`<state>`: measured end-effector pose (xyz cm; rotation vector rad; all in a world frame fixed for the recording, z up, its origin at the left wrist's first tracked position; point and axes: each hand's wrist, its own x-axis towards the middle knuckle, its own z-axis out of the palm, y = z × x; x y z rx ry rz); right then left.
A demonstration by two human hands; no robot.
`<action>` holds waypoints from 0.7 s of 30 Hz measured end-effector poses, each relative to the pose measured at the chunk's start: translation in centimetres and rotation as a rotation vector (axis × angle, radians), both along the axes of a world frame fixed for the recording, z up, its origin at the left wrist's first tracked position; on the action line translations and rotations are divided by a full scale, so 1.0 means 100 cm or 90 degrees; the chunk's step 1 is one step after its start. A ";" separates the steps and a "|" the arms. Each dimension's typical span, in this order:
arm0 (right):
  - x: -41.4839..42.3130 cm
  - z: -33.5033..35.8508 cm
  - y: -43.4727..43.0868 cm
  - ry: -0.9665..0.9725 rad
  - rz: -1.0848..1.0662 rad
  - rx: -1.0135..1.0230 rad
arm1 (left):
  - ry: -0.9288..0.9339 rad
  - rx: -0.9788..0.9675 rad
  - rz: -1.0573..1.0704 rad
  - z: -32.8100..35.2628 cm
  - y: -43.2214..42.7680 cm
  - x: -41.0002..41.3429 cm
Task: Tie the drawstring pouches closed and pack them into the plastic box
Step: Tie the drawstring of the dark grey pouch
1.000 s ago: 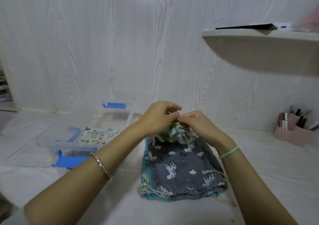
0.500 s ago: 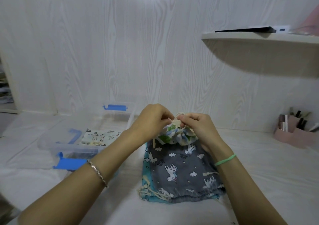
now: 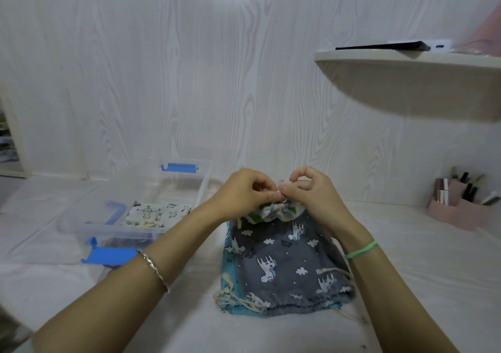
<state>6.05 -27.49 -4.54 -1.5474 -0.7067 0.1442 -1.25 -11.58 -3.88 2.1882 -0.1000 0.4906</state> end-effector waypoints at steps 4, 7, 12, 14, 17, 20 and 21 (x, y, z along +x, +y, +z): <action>-0.001 -0.004 -0.004 -0.064 0.010 -0.012 | 0.037 -0.069 -0.020 0.000 0.002 0.000; -0.004 -0.010 0.001 -0.224 -0.068 -0.059 | 0.079 -0.048 -0.009 -0.002 -0.002 0.003; -0.005 -0.012 0.003 -0.501 -0.154 -0.165 | 0.042 0.071 0.043 -0.002 -0.008 0.003; -0.004 -0.012 0.003 -0.510 -0.163 -0.207 | 0.011 0.127 0.058 0.000 -0.009 -0.001; -0.004 -0.009 0.001 -0.416 -0.148 -0.204 | -0.033 0.190 0.071 0.002 -0.010 -0.006; 0.000 -0.010 -0.001 -0.237 -0.087 -0.144 | -0.055 0.219 0.077 0.003 -0.009 -0.007; 0.001 -0.011 -0.001 -0.146 -0.049 -0.100 | -0.055 0.224 0.080 0.003 -0.009 -0.006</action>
